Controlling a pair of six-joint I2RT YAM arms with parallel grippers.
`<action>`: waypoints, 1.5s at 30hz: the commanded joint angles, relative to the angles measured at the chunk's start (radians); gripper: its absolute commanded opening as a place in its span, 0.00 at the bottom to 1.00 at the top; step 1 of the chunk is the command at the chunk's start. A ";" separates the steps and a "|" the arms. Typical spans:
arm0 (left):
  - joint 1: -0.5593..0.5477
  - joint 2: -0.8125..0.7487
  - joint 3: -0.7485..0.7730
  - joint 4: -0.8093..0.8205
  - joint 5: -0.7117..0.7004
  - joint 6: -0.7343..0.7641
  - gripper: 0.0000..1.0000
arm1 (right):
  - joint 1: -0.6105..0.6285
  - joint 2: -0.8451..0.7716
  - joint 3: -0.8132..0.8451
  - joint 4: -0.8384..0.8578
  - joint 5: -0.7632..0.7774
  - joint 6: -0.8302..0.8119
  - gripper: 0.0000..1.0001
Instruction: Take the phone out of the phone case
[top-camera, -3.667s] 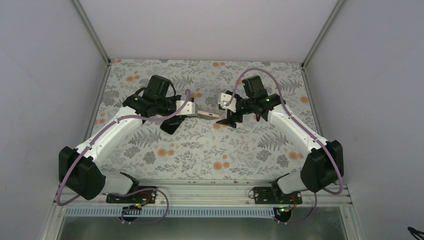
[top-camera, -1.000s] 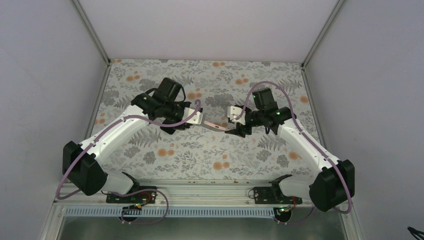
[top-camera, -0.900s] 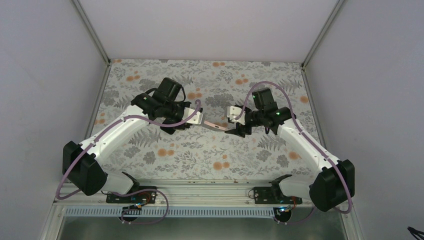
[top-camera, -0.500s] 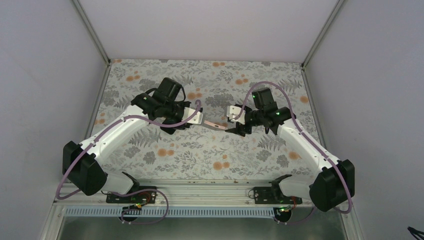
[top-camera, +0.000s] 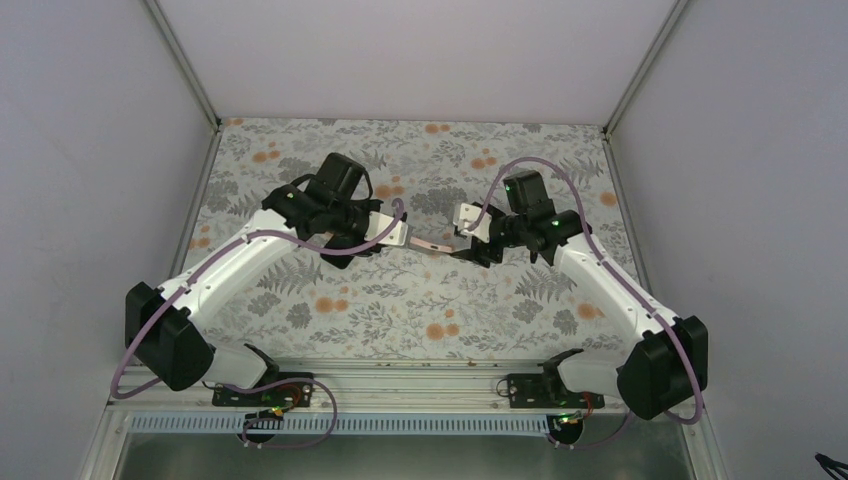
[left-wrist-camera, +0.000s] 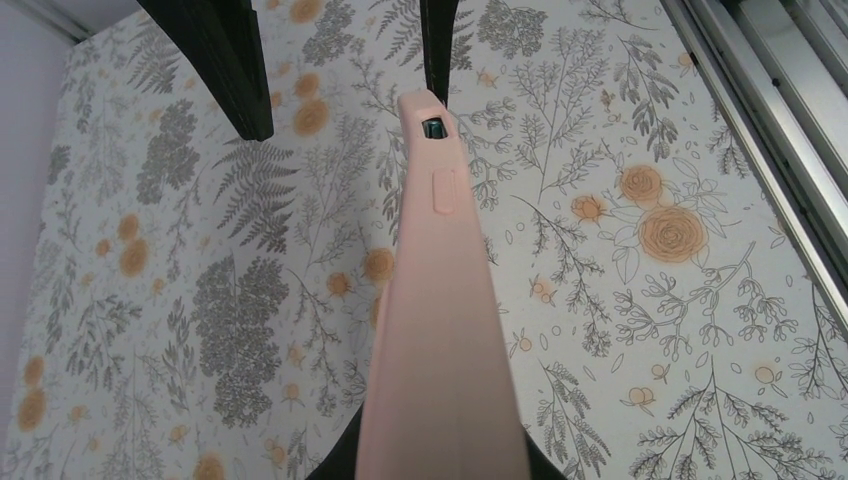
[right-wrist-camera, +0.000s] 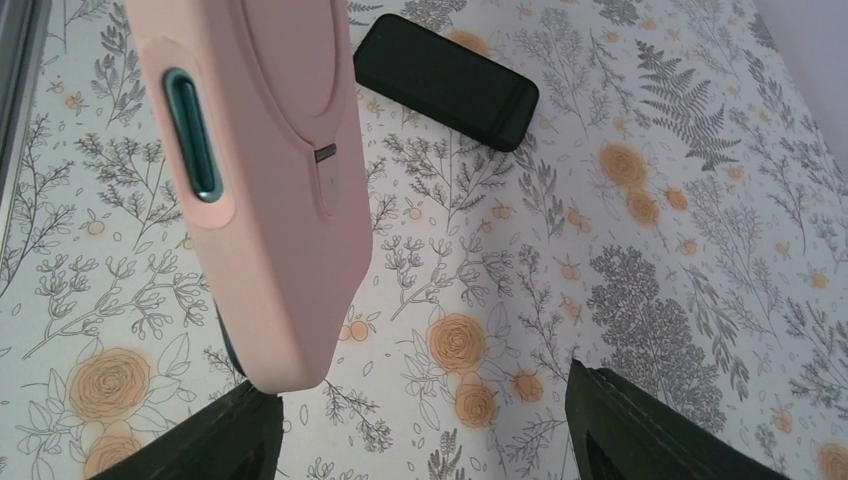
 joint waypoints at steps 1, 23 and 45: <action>-0.040 0.019 0.021 -0.040 0.157 0.002 0.02 | -0.002 0.014 0.097 0.150 -0.016 0.071 0.73; -0.041 0.078 0.064 0.019 0.376 -0.087 0.02 | 0.086 0.074 0.183 0.104 -0.133 0.108 0.76; -0.025 -0.032 0.014 0.399 0.013 -0.193 0.11 | 0.043 0.201 0.235 -0.085 -0.306 0.165 0.04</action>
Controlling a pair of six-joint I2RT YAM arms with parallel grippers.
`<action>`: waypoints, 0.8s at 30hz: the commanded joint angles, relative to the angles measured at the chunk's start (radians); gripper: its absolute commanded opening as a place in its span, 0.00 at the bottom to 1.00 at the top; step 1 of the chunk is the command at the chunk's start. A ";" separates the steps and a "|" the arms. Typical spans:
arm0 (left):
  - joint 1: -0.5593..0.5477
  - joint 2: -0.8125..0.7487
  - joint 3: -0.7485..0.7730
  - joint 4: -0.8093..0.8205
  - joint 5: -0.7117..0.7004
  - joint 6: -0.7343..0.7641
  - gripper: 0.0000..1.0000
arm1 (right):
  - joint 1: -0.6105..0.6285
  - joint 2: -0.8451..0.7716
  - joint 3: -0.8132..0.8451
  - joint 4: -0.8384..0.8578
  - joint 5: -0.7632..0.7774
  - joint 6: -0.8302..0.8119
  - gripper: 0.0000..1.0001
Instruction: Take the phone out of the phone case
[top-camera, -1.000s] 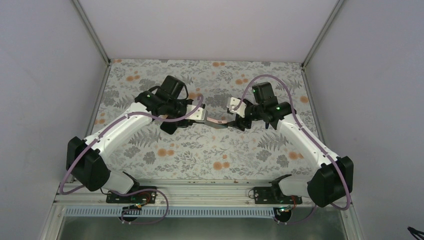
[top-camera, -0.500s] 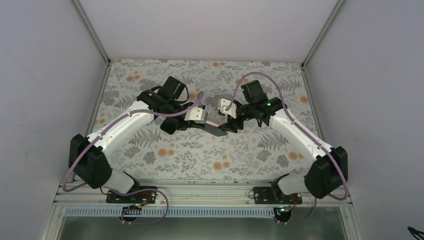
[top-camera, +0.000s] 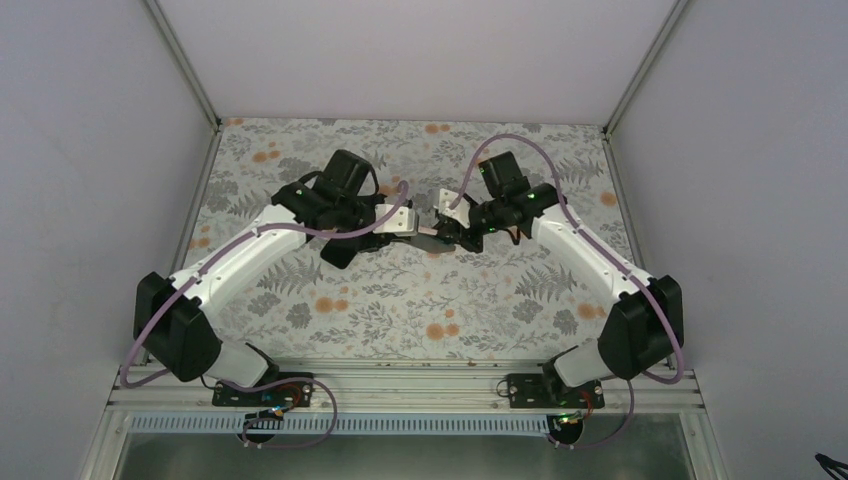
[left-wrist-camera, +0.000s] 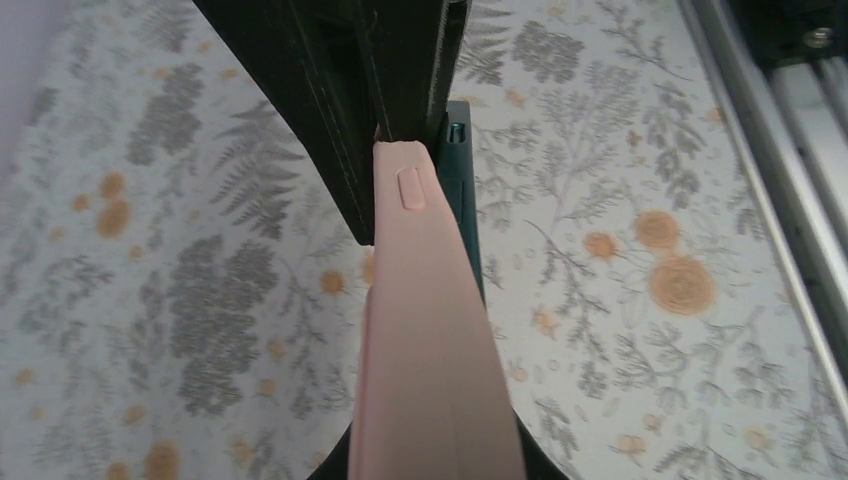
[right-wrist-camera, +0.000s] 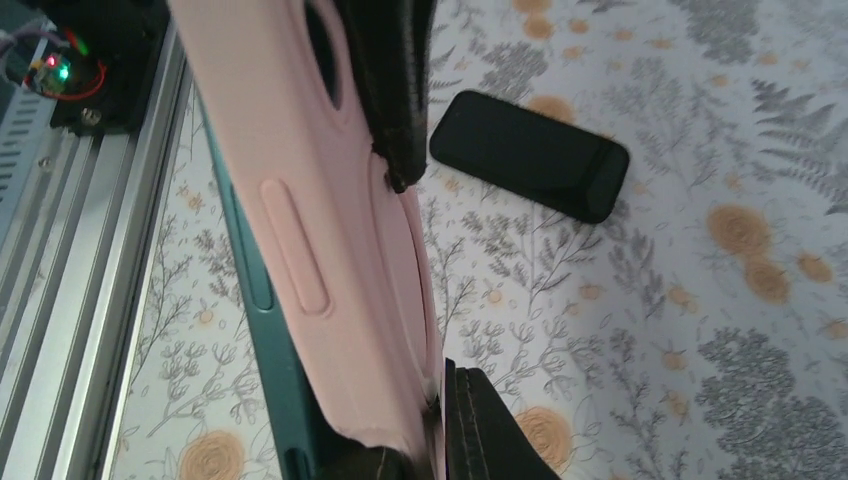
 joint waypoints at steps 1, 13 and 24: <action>-0.017 -0.110 -0.029 0.374 -0.005 -0.008 0.19 | -0.057 -0.013 0.020 0.029 -0.173 0.062 0.04; 0.004 -0.191 -0.139 0.645 -0.165 -0.038 0.39 | -0.231 0.039 0.065 0.058 -0.077 0.287 0.04; -0.152 -0.050 -0.206 1.055 -0.546 -0.076 0.63 | -0.247 0.265 0.435 0.266 0.073 0.804 0.04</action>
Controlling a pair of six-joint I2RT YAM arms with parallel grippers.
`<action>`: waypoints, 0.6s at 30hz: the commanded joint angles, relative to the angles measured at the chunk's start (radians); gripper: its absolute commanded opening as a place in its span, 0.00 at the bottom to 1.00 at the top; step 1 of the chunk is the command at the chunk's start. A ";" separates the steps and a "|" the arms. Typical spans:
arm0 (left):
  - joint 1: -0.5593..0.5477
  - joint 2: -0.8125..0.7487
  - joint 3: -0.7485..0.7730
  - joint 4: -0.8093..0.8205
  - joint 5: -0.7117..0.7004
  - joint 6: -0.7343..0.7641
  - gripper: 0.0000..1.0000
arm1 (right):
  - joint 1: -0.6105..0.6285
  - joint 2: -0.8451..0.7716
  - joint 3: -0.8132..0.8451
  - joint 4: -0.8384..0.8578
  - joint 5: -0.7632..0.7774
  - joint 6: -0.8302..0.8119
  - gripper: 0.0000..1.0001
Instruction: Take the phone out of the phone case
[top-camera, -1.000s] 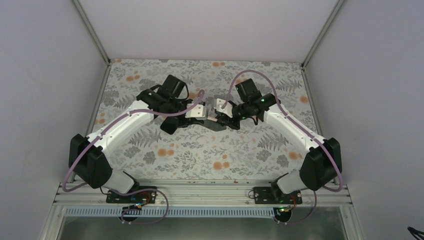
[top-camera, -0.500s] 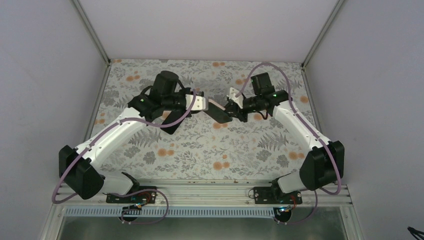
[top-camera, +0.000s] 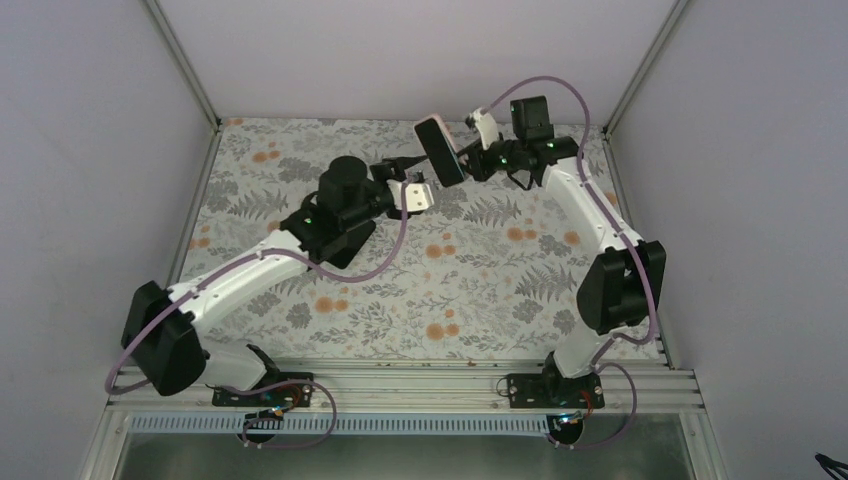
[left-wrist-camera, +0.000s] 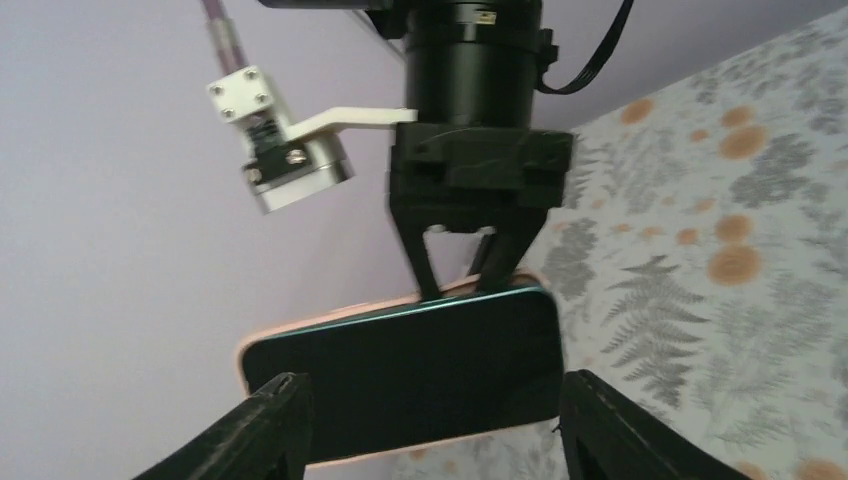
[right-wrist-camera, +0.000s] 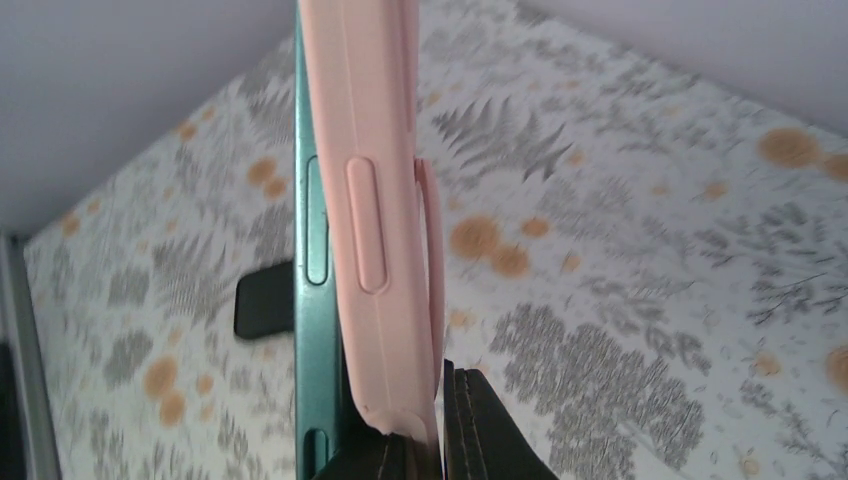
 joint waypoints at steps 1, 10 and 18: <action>-0.056 0.083 -0.022 0.288 -0.210 -0.007 0.65 | -0.015 0.051 0.127 0.190 0.060 0.291 0.04; -0.071 0.242 -0.044 0.683 -0.355 -0.012 0.78 | 0.015 0.090 0.162 0.228 0.134 0.400 0.04; -0.089 0.327 -0.010 0.686 -0.346 -0.054 0.78 | 0.016 0.071 0.132 0.252 0.138 0.414 0.04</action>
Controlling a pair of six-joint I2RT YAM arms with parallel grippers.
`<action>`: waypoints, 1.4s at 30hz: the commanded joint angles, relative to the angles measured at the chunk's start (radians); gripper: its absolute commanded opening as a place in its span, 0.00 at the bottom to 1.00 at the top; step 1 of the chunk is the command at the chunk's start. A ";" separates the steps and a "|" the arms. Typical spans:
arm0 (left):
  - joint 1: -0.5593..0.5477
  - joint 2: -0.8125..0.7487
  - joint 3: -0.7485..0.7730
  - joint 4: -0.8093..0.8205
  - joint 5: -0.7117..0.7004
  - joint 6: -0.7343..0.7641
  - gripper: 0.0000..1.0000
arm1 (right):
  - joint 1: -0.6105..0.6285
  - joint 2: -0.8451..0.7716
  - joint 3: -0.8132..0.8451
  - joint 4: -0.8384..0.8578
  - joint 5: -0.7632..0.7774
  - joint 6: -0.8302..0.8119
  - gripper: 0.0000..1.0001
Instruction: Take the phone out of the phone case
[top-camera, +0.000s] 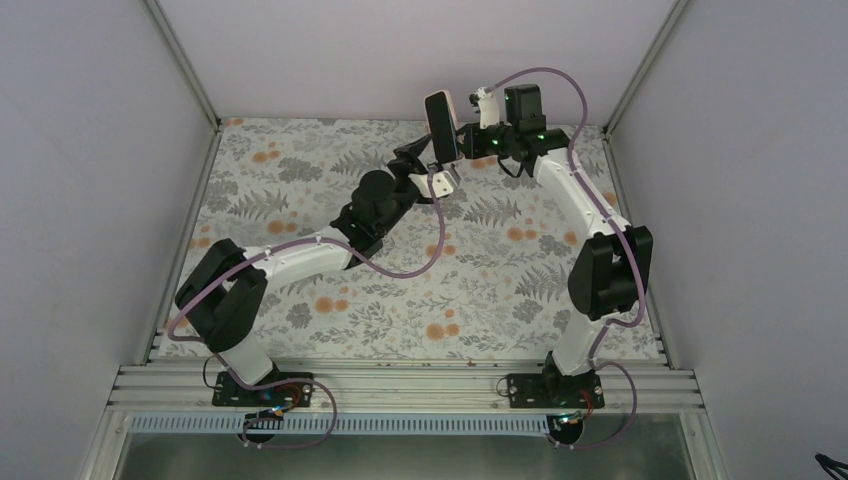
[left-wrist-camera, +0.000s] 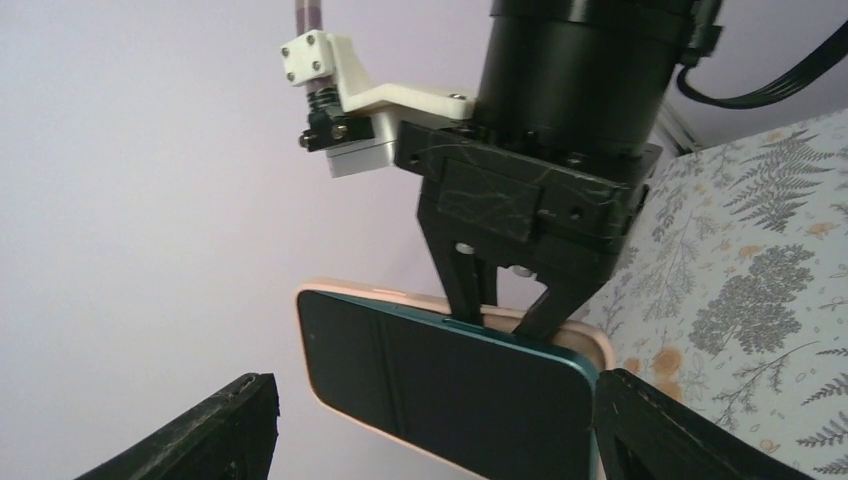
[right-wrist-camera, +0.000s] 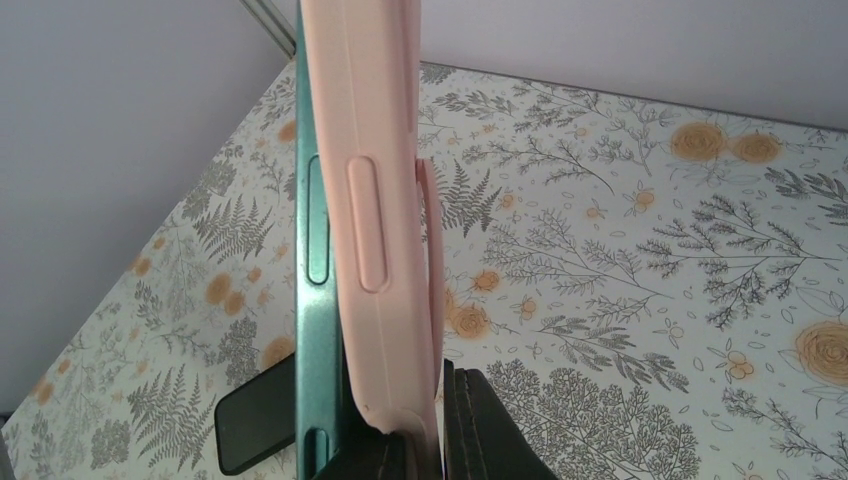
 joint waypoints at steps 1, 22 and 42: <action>-0.029 0.020 0.016 0.077 0.004 -0.024 0.78 | 0.007 -0.029 0.023 0.077 -0.007 0.036 0.04; -0.029 0.169 0.100 0.134 -0.164 -0.015 0.78 | 0.007 -0.029 0.049 0.069 -0.087 0.042 0.04; 0.029 0.252 0.146 0.331 -0.320 0.017 0.77 | 0.032 -0.071 -0.049 0.097 -0.142 0.044 0.04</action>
